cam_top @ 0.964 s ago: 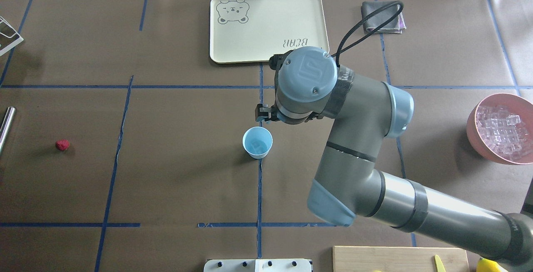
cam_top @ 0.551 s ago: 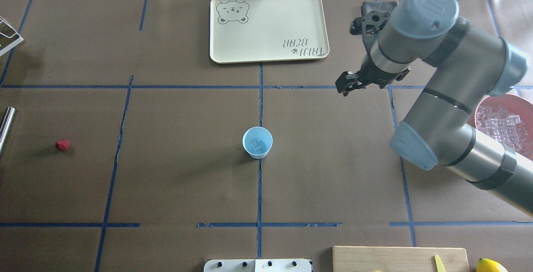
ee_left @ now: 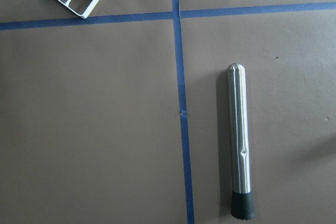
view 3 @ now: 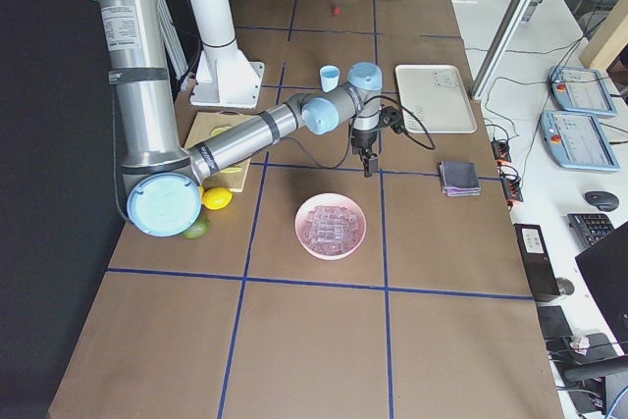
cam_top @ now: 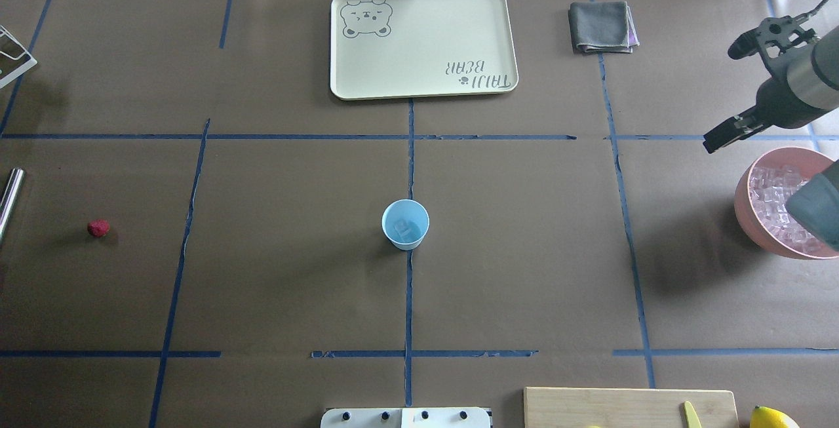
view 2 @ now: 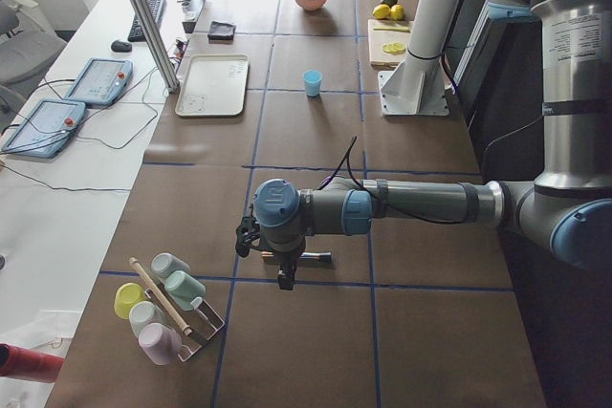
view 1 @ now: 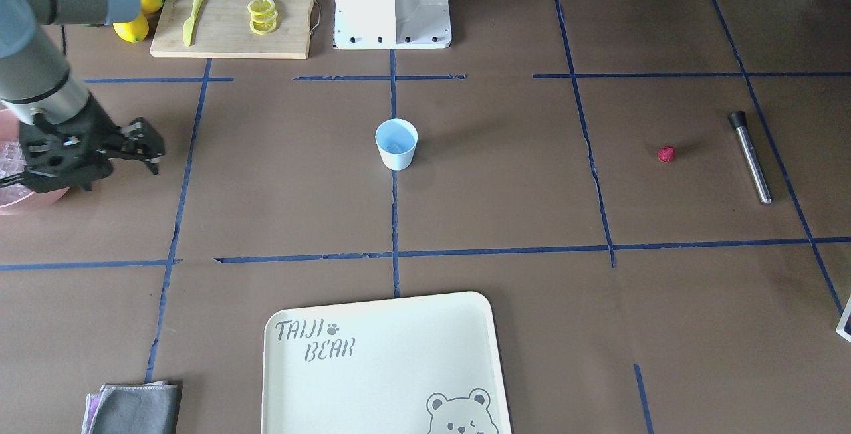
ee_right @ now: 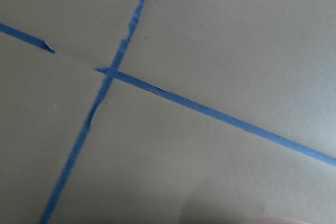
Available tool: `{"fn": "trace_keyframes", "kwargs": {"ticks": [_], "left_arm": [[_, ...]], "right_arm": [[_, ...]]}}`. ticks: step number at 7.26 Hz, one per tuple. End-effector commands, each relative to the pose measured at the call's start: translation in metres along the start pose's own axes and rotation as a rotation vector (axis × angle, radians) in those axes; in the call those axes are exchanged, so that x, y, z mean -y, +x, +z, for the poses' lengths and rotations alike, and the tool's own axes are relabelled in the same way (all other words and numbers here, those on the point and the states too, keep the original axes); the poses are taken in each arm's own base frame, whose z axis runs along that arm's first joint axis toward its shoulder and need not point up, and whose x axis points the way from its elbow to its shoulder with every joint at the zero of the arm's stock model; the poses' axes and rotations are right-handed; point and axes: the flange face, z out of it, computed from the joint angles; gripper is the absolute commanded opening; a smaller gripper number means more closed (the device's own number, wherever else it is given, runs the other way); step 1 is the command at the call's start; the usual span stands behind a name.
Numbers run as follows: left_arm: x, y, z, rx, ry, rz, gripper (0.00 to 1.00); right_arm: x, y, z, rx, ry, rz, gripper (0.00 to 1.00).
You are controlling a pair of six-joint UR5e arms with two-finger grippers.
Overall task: Mash ice and strawberries in cup
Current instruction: 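Move the empty right gripper back to the pink bowl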
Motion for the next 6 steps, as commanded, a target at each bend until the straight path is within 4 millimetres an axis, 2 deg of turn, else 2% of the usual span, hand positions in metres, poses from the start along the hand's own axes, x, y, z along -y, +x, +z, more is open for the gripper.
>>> {"fn": "trace_keyframes", "kwargs": {"ticks": [1,2,3,4,6], "left_arm": [[0.0,0.0,0.0,0.0,0.001,0.001,1.0],[0.0,0.0,0.0,0.0,0.001,0.001,1.0],[0.0,0.0,0.0,0.0,0.001,0.001,1.0],[0.0,0.0,0.0,0.0,0.001,0.001,1.0],[0.0,0.001,0.0,0.0,0.002,0.002,1.0]], "right_arm": [[-0.067,0.057,0.025,-0.012,-0.007,-0.031,0.97],[-0.088,0.069,0.034,-0.022,-0.014,-0.021,0.94],[-0.098,0.079,0.042,-0.042,-0.006,-0.015,0.9],[-0.104,0.095,0.06,-0.082,-0.033,0.012,0.86],[-0.105,0.099,0.065,-0.094,-0.042,0.019,0.76]]}}
